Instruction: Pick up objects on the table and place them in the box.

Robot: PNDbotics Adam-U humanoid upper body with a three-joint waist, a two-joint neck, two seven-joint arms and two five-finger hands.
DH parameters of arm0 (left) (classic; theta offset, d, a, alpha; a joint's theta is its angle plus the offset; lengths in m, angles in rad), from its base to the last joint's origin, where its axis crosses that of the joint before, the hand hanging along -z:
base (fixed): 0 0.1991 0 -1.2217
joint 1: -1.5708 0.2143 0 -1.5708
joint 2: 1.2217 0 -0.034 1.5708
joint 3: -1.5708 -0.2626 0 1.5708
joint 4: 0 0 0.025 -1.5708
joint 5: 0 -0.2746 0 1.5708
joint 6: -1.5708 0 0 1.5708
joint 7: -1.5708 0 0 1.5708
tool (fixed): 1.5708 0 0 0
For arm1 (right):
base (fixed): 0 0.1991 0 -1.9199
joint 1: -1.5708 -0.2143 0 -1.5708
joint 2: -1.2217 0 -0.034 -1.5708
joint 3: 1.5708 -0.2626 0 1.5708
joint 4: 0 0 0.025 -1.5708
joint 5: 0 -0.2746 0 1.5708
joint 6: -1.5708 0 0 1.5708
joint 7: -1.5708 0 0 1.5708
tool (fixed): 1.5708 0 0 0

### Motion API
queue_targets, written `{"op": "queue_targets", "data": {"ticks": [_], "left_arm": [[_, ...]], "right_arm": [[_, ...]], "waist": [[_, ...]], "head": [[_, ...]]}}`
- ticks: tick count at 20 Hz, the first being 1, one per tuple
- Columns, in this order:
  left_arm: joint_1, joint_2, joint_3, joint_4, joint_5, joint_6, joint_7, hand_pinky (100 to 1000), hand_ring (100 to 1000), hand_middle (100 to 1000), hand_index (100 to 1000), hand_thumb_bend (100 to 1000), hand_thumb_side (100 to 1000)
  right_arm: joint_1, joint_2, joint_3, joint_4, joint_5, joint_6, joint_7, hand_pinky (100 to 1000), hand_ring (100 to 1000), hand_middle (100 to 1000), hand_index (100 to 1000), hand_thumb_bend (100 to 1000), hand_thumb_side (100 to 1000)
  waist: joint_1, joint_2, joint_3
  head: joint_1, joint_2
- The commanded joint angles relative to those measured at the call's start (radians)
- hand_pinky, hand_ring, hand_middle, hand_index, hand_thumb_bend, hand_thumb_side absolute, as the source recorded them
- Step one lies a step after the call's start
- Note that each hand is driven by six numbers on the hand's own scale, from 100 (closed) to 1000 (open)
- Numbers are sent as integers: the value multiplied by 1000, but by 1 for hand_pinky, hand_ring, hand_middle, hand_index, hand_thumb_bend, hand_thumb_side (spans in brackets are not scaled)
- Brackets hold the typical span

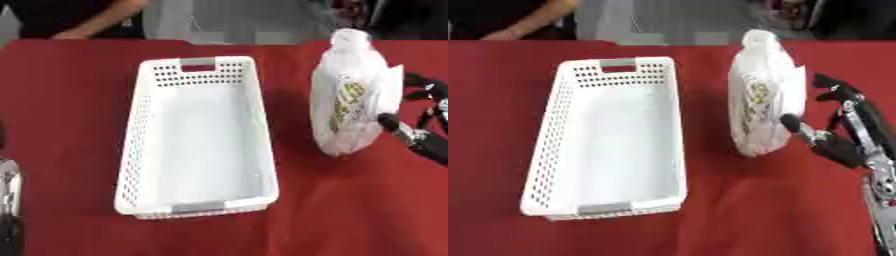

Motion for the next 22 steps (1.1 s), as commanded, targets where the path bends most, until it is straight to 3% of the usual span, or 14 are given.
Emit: {"op": "queue_targets", "data": {"ticks": [1, 22], "left_arm": [[-4, 16, 5, -20, 3, -3, -1, 741, 753, 703, 729, 353, 891], [-4, 16, 4, -20, 7, -3, -4, 741, 754, 703, 728, 352, 891]], "right_arm": [[-16, -12, -7, -11, 3, 1, 2, 372, 763, 834, 962, 709, 857], [-28, -18, 22, 5, -2, -7, -10, 364, 753, 827, 959, 707, 851]], "waist": [[0, -14, 1], [-1, -15, 5]], "head": [[-10, -2], [-14, -4]]}}
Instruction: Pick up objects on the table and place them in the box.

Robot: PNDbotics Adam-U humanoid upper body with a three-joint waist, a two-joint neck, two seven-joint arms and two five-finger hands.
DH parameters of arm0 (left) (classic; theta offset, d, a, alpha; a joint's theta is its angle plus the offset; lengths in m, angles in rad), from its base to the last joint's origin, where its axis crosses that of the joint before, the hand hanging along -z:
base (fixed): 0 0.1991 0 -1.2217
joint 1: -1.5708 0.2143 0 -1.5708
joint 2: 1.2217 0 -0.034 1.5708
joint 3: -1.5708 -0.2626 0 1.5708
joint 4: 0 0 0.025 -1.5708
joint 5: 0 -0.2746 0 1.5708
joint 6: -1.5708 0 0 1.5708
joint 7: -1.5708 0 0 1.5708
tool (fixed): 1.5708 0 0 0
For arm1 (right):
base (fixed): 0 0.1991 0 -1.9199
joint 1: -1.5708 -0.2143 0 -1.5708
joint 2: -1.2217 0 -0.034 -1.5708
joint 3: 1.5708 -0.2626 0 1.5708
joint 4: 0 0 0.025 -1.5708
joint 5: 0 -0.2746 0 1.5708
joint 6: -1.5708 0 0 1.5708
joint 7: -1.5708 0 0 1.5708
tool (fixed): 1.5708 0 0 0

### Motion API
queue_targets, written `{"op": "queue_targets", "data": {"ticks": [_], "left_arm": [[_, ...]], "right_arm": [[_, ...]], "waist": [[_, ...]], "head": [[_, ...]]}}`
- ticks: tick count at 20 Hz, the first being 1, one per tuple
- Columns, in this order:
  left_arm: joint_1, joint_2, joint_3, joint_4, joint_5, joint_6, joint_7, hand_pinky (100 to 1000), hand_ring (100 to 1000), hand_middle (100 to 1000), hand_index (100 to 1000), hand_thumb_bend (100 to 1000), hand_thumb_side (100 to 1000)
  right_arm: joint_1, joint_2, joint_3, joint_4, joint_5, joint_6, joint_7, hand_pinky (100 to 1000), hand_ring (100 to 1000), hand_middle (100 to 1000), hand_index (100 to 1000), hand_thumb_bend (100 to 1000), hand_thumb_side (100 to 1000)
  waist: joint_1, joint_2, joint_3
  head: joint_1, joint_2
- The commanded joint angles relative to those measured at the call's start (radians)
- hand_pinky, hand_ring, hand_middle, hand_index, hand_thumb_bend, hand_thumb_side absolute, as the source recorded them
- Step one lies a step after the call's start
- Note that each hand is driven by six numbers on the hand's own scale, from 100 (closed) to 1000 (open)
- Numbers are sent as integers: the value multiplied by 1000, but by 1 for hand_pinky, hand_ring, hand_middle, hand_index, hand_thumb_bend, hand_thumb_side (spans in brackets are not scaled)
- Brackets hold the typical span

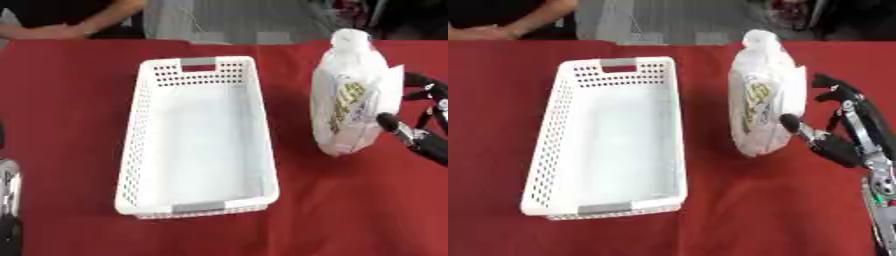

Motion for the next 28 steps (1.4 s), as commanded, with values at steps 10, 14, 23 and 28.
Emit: {"op": "queue_targets", "data": {"ticks": [10, 14, 23, 28], "left_arm": [[-4, 15, 1, -20, 10, -1, -8, 742, 754, 704, 728, 350, 891], [-5, 16, 1, -20, 11, -1, -10, 741, 754, 704, 728, 350, 891], [-4, 15, 0, -20, 13, 0, -12, 742, 754, 704, 728, 350, 892], [-3, 15, 0, -20, 13, 1, -12, 742, 754, 704, 728, 349, 893]], "right_arm": [[-100, -31, 45, 66, 0, -31, 30, 368, 752, 826, 956, 708, 846], [-126, -32, 53, 95, 4, -38, 30, 364, 747, 824, 951, 707, 844], [-148, -26, 59, 126, 15, -26, -1, 267, 649, 729, 890, 615, 679], [-146, -27, 59, 129, 16, 8, -48, 100, 506, 547, 765, 331, 510]], "waist": [[0, -16, 7], [0, -16, 8], [0, -16, 11], [-1, -16, 11]], "head": [[-20, -4], [-21, -5], [-23, -5], [-24, -5]]}}
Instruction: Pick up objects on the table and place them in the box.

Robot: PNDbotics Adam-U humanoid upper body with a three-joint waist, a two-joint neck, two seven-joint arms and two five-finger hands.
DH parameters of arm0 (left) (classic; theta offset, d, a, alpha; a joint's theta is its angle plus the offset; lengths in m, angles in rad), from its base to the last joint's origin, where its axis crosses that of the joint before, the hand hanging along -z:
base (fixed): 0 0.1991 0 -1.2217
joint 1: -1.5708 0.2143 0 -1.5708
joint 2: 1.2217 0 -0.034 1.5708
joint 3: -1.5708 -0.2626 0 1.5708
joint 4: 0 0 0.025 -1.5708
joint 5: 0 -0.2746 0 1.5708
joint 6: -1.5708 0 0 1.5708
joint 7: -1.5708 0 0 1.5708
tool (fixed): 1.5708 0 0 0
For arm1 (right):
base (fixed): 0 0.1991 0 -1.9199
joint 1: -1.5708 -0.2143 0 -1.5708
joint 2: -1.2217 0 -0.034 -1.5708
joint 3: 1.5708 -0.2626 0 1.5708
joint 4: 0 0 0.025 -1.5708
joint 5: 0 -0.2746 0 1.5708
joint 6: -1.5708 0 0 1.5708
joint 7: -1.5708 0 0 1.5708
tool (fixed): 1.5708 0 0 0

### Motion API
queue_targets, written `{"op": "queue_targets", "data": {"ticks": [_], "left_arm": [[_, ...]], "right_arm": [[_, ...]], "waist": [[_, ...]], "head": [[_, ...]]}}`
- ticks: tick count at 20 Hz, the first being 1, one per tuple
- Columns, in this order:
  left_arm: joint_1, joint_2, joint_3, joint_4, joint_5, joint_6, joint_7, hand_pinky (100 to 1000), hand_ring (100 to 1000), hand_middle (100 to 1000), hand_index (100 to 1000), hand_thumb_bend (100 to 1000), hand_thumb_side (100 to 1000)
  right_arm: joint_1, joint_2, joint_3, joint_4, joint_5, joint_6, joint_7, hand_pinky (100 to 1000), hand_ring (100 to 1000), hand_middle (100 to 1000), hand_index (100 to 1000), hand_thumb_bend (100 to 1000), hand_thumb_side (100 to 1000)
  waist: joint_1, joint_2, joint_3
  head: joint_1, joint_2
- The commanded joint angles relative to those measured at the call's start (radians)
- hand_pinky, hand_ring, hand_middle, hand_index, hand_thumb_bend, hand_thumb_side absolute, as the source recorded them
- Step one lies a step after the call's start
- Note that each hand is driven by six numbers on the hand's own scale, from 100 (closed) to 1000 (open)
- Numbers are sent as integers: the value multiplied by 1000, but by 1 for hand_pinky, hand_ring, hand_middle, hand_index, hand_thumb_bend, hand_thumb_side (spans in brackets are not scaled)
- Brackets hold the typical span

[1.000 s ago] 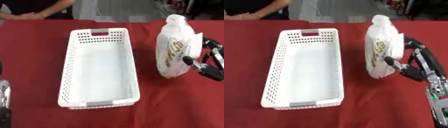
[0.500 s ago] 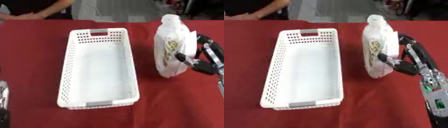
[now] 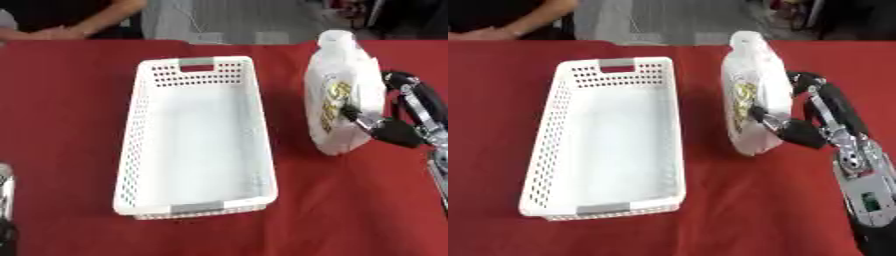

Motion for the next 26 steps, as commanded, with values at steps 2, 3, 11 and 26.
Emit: {"op": "queue_targets", "data": {"ticks": [2, 3, 11, 26], "left_arm": [[-3, 14, 1, -20, 5, 0, -3, 742, 754, 704, 728, 349, 893], [-3, 14, 1, -20, 5, 0, -2, 742, 754, 704, 728, 349, 893], [-2, 14, 1, -20, 6, -1, -2, 742, 754, 704, 728, 347, 894], [-2, 14, 1, -20, 6, -1, -1, 742, 754, 704, 728, 347, 895]], "right_arm": [[-16, -18, -2, -5, 2, 25, -48, 100, 435, 455, 660, 141, 380], [-15, -18, -1, -6, 1, 29, -59, 100, 350, 348, 542, 100, 259], [-9, -17, 1, -3, -24, 61, -167, 100, 129, 100, 287, 100, 138], [-7, -17, 5, -1, -45, 70, -200, 100, 103, 100, 250, 100, 150]], "waist": [[0, -16, 1], [0, -16, 1], [0, -16, 0], [0, -16, -1]], "head": [[-8, -5], [-8, -5], [-8, -4], [-8, -4]]}}
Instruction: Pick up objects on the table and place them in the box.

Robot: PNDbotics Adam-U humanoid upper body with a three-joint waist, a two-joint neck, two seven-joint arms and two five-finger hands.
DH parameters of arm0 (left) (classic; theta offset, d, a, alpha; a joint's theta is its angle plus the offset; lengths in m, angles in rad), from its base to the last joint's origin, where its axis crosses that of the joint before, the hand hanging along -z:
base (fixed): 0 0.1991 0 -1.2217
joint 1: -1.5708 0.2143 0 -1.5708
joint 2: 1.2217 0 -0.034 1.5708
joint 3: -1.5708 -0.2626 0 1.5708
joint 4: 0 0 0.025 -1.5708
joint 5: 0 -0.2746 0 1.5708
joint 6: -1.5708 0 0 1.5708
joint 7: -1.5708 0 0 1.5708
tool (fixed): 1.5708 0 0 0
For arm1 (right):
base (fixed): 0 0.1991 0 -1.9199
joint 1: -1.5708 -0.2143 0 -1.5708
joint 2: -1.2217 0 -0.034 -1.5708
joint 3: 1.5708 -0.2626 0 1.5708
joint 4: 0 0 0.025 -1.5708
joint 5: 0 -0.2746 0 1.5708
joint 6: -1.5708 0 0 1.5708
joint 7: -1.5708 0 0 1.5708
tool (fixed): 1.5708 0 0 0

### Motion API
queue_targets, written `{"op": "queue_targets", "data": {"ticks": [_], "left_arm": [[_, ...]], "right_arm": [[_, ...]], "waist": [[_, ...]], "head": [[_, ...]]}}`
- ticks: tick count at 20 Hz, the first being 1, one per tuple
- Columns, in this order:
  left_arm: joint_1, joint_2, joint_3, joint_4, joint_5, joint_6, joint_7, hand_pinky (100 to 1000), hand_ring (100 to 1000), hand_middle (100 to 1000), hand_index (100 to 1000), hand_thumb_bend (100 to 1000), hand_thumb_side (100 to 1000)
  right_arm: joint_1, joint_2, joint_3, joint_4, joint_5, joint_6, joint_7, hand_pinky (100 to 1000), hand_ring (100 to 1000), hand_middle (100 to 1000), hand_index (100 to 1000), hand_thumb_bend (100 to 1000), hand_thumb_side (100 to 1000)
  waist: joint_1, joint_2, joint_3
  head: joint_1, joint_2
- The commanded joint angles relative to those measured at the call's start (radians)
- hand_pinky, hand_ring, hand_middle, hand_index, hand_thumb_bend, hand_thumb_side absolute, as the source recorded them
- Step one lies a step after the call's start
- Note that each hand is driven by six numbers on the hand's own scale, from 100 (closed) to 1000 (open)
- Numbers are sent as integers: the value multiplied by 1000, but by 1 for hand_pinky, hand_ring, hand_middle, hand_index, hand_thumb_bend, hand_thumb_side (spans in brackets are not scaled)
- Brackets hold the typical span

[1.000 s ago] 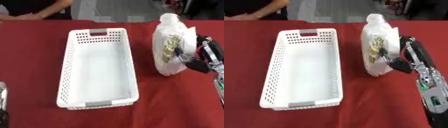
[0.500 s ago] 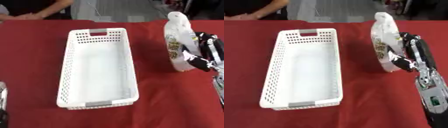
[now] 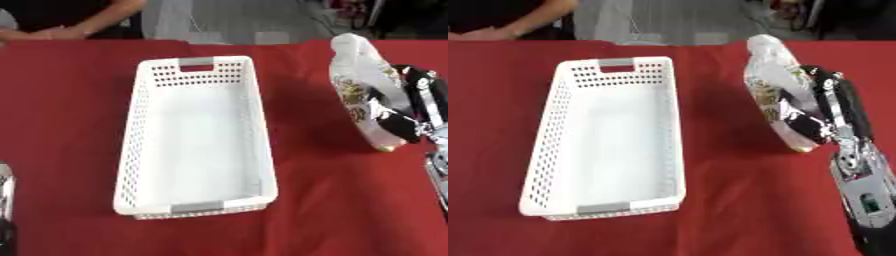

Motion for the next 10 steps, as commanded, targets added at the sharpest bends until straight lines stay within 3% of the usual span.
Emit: {"op": "queue_targets", "data": {"ticks": [1, 10], "left_arm": [[-2, 14, 1, -20, 5, -1, -1, 742, 754, 704, 728, 347, 895], [-1, 14, 1, -20, 5, 1, 0, 742, 754, 704, 728, 347, 895]], "right_arm": [[-10, -17, -4, -13, -8, 0, -8, 100, 103, 100, 249, 100, 150], [-34, -21, -6, -51, -20, -1, -39, 100, 106, 100, 248, 100, 150]], "waist": [[0, -16, -1], [0, -18, -1]], "head": [[-8, -4], [-7, -5]]}}
